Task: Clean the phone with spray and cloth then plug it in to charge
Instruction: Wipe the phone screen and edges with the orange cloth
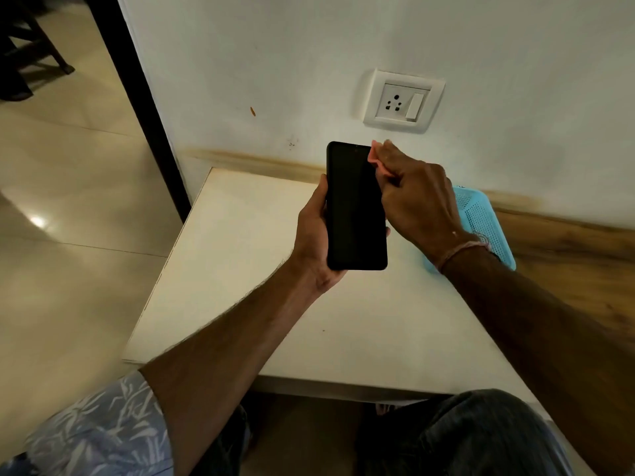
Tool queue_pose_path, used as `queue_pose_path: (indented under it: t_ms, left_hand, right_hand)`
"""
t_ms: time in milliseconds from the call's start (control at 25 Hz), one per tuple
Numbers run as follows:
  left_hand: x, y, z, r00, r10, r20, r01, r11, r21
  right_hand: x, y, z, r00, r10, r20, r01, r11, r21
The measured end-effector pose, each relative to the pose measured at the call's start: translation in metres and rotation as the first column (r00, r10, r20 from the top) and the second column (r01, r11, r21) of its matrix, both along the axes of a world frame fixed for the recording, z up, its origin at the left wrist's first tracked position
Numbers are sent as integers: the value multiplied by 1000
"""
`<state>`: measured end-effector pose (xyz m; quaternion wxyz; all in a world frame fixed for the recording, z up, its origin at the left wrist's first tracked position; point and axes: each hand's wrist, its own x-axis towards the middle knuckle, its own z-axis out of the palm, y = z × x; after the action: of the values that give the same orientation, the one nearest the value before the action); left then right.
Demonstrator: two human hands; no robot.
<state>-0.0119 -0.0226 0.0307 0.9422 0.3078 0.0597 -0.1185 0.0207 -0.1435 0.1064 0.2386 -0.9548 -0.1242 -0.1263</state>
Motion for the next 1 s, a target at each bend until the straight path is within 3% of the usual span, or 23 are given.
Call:
queue_pose_path:
  t_ms: [240, 600, 840, 1000]
  left_hand:
    - [-2, -2, 2, 999, 34, -4, -34, 999, 23]
    - [-3, -1, 6, 1000, 10, 5, -9, 998, -65]
    - [-1, -1, 3, 1000, -12, -24, 5, 962, -273]
    - [2, 5, 5, 996, -69, 60, 80, 976, -205]
  right_hand:
    - [1, 13, -3, 997, 70, 18, -65, 979, -192]
    - [-3, 38, -1, 980, 196, 20, -188, 961, -203]
    - [-35, 41, -11, 943, 327, -61, -332, 926, -177]
    - [-58, 32, -20, 914, 394, -96, -405, 899, -166]
